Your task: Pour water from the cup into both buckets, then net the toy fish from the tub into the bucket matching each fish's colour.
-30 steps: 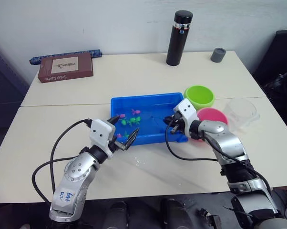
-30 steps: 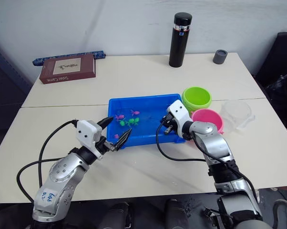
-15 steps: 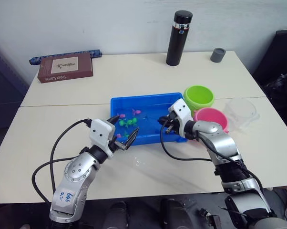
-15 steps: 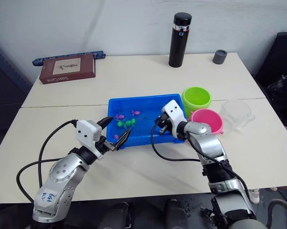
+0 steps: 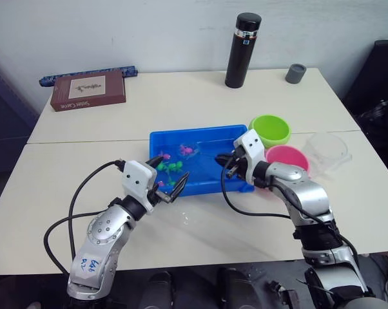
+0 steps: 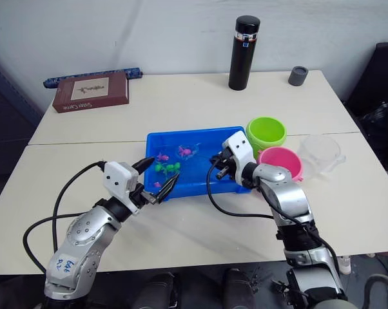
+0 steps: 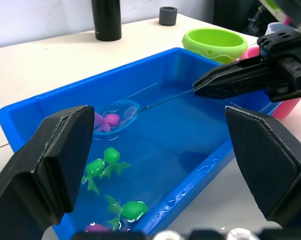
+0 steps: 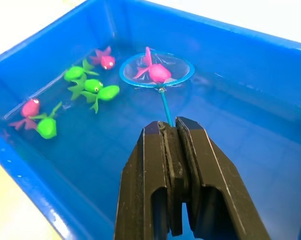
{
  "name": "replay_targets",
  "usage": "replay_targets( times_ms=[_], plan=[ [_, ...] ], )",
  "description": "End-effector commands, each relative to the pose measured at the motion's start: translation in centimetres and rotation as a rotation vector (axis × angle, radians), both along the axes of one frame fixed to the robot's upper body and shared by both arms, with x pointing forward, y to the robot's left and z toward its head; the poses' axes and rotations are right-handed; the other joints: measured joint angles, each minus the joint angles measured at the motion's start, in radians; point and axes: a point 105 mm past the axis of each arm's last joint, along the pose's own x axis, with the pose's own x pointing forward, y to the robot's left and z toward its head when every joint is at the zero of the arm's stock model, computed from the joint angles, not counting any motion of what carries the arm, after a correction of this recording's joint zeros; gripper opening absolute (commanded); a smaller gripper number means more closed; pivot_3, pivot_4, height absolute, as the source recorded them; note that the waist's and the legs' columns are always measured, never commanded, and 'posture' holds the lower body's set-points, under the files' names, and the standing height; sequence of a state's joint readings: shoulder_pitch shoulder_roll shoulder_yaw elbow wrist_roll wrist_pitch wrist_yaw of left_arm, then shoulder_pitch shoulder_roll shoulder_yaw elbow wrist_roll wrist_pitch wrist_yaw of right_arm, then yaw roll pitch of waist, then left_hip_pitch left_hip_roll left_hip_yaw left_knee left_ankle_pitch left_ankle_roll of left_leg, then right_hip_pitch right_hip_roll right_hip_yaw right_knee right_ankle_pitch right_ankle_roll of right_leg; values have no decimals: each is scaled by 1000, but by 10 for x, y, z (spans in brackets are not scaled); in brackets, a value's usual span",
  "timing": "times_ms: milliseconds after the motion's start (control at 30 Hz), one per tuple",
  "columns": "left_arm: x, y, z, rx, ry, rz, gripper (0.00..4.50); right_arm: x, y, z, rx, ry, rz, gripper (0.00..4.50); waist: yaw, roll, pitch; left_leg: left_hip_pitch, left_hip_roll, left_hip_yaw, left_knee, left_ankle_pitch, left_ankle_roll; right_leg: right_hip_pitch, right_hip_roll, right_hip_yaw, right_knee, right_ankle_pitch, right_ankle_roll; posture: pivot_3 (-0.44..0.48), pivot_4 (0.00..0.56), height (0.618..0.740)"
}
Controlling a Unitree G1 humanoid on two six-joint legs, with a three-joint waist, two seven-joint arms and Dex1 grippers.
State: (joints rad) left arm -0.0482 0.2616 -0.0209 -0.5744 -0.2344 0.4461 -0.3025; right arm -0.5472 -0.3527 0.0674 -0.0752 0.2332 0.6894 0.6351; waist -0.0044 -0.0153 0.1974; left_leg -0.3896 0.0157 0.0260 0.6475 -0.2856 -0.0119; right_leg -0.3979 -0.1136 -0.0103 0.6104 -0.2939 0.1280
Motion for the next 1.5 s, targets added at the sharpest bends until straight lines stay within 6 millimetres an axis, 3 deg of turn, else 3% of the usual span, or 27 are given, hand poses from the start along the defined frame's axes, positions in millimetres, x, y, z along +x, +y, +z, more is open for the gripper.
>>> replay_targets(
  times_ms=[33, 333, 700, 1000, 1500],
  plan=[
    [-2, -5, 7, -4, -31, -33, 4461, -7, -7, 19, 32, -48, -11, 0, 0, 0, 0, 0, 0, 0, 0, 0, 0, 0, 0, 0, 0, 0, 0, 0, 150, 740],
    [3, -8, 6, 7, -30, -73, 4461, -46, -26, 28, 40, -62, -27, 0, 3, 0, 0, -1, 0, -3, -1, 0, 0, 0, 0, 0, -1, 0, 0, 0, 150, 740],
    [10, -20, 6, 13, -33, -194, 4461, -84, -57, 51, 69, -221, -184, 0, 5, 0, 0, -1, 0, -3, 0, 0, 0, 0, 0, -2, -2, 0, 0, 0, 150, 740],
    [9, -35, 9, 1, -29, -345, 4461, -109, -88, 44, -33, -339, -392, 0, 6, 0, 0, -2, -1, -2, 0, 0, 0, 1, 0, -3, -4, 0, 0, 0, 150, 740],
    [16, -49, 14, -6, -33, -431, 4461, -136, -132, 39, -188, -438, -639, 0, 6, 0, 0, -1, -1, -1, 0, 0, 0, 3, 1, -2, -4, 0, 0, 0, 150, 740]
  ],
)
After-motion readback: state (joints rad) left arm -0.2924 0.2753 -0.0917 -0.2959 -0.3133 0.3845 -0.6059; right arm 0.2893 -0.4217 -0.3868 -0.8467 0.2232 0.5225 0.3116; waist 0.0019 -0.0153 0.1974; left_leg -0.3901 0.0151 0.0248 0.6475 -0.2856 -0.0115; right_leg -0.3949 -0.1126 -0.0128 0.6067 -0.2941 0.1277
